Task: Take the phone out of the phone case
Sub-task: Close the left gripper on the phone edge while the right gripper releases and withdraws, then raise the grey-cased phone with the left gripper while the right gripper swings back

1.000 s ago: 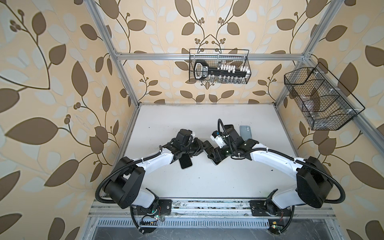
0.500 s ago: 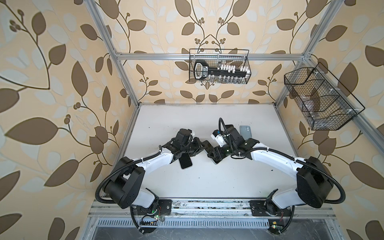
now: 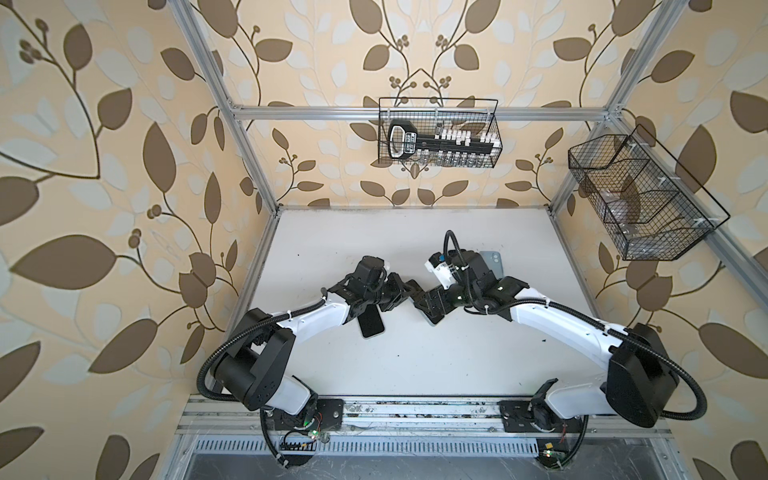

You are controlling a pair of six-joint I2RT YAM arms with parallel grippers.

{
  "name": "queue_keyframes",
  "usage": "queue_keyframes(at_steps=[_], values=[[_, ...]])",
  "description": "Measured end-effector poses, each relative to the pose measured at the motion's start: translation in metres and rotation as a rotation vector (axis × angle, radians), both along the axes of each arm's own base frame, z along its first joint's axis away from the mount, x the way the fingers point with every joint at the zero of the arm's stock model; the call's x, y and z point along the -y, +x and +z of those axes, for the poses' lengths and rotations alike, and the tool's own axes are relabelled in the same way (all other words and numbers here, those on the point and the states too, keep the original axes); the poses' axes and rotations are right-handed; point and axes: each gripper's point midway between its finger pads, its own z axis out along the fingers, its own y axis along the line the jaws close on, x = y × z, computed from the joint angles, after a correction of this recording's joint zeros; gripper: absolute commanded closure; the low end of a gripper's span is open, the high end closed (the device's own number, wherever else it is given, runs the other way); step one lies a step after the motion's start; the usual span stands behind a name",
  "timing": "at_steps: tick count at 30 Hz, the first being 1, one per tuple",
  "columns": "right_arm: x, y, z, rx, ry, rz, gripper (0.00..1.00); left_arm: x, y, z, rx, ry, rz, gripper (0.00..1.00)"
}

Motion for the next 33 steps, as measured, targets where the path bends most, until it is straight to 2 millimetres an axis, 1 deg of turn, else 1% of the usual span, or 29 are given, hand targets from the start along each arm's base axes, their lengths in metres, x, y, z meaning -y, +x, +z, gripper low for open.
queue_keyframes(at_steps=[2,5,7,9,11,13,15,17,19,20,22,26,30,33], values=[[0.009,0.006,0.022,0.045,0.044,-0.034,0.12,-0.005,0.005,0.001,0.003,0.000,0.021,1.00],[0.028,0.016,0.064,0.130,0.148,-0.103,0.15,-0.017,0.019,0.011,0.036,-0.007,0.070,1.00],[0.044,0.019,0.086,0.171,0.226,-0.151,0.18,-0.025,0.030,0.026,0.086,-0.018,0.109,1.00],[0.057,0.019,0.096,0.177,0.301,-0.186,0.20,-0.030,0.042,0.050,0.158,-0.033,0.145,1.00],[0.067,0.019,0.093,0.146,0.373,-0.216,0.22,-0.034,0.051,0.079,0.243,-0.054,0.174,1.00],[0.076,0.018,0.079,0.081,0.437,-0.247,0.23,-0.036,0.054,0.110,0.333,-0.087,0.191,1.00],[0.079,0.016,0.062,0.011,0.487,-0.270,0.23,-0.039,0.053,0.134,0.401,-0.120,0.205,1.00],[0.078,0.011,0.052,-0.047,0.531,-0.276,0.23,-0.041,0.053,0.150,0.447,-0.143,0.220,1.00],[0.075,0.007,0.051,-0.079,0.576,-0.266,0.23,-0.043,0.053,0.163,0.484,-0.166,0.232,1.00],[0.073,0.006,0.053,-0.082,0.600,-0.260,0.24,-0.043,0.054,0.166,0.494,-0.176,0.236,1.00],[0.069,0.005,0.064,-0.075,0.653,-0.239,0.31,-0.044,0.055,0.170,0.505,-0.196,0.249,1.00],[0.052,0.004,0.080,-0.061,0.728,-0.180,0.33,-0.045,0.055,0.168,0.497,-0.221,0.264,1.00],[0.033,0.003,0.081,-0.090,0.767,-0.133,0.33,-0.043,0.055,0.175,0.498,-0.262,0.267,1.00],[0.021,0.003,0.077,-0.117,0.779,-0.114,0.37,-0.041,0.056,0.180,0.503,-0.305,0.264,1.00]])
